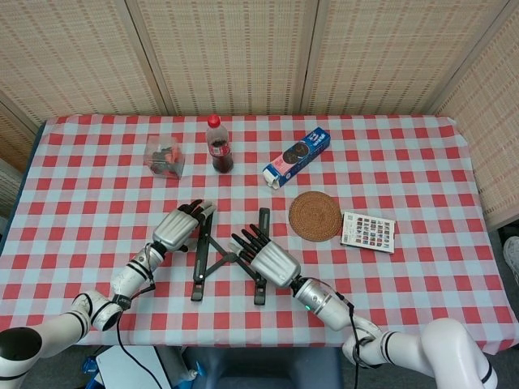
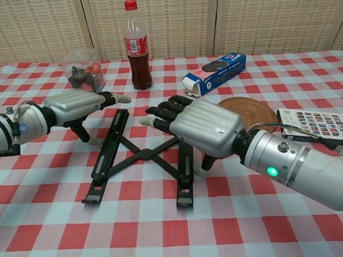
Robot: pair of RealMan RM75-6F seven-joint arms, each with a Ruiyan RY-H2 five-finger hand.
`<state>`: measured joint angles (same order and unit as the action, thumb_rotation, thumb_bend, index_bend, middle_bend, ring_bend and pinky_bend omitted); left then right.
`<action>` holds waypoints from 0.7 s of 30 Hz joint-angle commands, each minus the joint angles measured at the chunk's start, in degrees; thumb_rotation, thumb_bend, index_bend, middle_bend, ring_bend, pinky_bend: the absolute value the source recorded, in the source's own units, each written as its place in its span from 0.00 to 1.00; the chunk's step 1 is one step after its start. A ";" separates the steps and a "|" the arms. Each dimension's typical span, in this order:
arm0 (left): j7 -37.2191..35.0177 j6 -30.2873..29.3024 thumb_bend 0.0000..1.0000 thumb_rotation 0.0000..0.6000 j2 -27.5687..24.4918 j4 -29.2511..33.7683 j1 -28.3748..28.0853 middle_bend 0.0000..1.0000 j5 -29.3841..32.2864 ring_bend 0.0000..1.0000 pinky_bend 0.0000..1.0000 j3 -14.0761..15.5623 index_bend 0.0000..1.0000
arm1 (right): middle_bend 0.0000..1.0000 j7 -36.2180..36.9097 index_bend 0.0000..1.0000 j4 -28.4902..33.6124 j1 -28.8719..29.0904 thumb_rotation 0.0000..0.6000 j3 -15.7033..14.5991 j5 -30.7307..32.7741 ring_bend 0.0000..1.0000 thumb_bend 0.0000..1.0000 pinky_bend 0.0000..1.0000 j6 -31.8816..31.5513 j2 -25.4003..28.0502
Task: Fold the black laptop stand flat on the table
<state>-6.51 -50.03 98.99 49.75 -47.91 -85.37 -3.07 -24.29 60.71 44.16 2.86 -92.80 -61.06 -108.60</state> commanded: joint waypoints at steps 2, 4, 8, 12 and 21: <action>-0.15 0.22 0.26 1.00 -0.01 0.21 -0.04 0.00 0.18 0.05 0.22 -0.02 0.00 | 0.00 0.25 0.00 -0.81 0.12 1.00 0.03 -0.20 0.00 0.00 0.00 -0.24 -0.67; -0.59 0.62 0.26 1.00 -0.11 0.61 -0.03 0.00 0.57 0.05 0.22 -0.16 0.00 | 0.00 0.38 0.00 -1.45 0.15 1.00 0.03 -0.46 0.00 0.00 0.00 -0.67 -1.17; -1.38 1.38 0.26 1.00 -0.57 1.66 0.01 0.00 1.30 0.05 0.22 -0.42 0.00 | 0.00 1.06 0.00 -2.83 0.13 1.00 -0.03 -0.91 0.00 0.00 0.00 -1.51 -2.18; -1.77 2.08 0.26 1.00 -1.24 3.01 0.04 0.00 1.89 0.04 0.22 -0.58 0.00 | 0.00 1.85 0.00 -4.55 0.14 1.00 -0.03 -1.52 0.00 0.00 0.00 -2.70 -3.33; -1.63 3.25 0.26 0.92 -2.62 6.16 -0.01 0.00 2.98 0.04 0.22 -0.93 0.00 | 0.00 4.61 0.00 -9.10 0.53 1.00 0.24 -3.15 0.00 0.00 0.00 -6.01 -6.37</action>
<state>-8.18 -46.89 96.50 55.76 -47.91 -82.50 -3.95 -20.16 52.17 44.55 3.02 -95.59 -66.53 -114.48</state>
